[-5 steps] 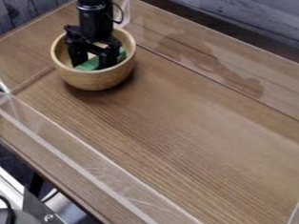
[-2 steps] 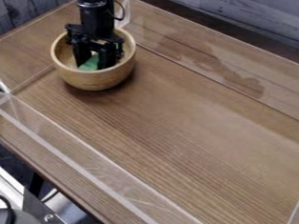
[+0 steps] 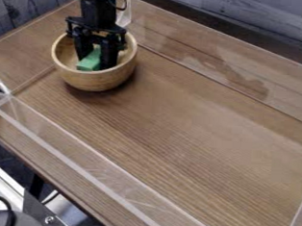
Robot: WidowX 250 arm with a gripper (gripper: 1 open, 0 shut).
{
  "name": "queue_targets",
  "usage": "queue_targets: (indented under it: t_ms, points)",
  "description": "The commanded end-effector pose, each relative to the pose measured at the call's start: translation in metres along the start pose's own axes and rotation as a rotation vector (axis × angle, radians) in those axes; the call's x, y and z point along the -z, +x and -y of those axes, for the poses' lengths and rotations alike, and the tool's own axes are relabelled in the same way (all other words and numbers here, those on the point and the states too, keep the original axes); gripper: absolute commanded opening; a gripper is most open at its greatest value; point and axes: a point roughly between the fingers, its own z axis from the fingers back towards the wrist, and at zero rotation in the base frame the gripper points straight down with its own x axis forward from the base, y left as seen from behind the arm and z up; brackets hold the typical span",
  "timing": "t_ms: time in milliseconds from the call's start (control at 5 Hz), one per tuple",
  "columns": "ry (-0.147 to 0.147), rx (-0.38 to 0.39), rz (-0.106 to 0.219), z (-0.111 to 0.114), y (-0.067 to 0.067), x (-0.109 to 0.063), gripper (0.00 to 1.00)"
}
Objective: Remove the green block from inside the brown bowl and put it on the table
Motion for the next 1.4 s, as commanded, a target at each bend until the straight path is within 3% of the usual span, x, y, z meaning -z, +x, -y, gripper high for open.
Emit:
queue_targets:
  t_ms: [0,200,400,600,800,1200]
  points:
    - [0.028,-0.006,0.126,-0.001,0.008,-0.048,0.0]
    - [0.007,0.005,0.168,0.01,0.007,-0.074,0.0]
    - [-0.024,0.021,0.186,0.029,0.005,-0.098,0.0]
    - [-0.049,0.056,0.177,0.057,-0.002,-0.107,0.0]
    - [-0.064,0.104,0.153,0.091,-0.009,-0.111,0.0]
    - [-0.07,0.197,0.123,0.158,-0.027,-0.082,0.0]
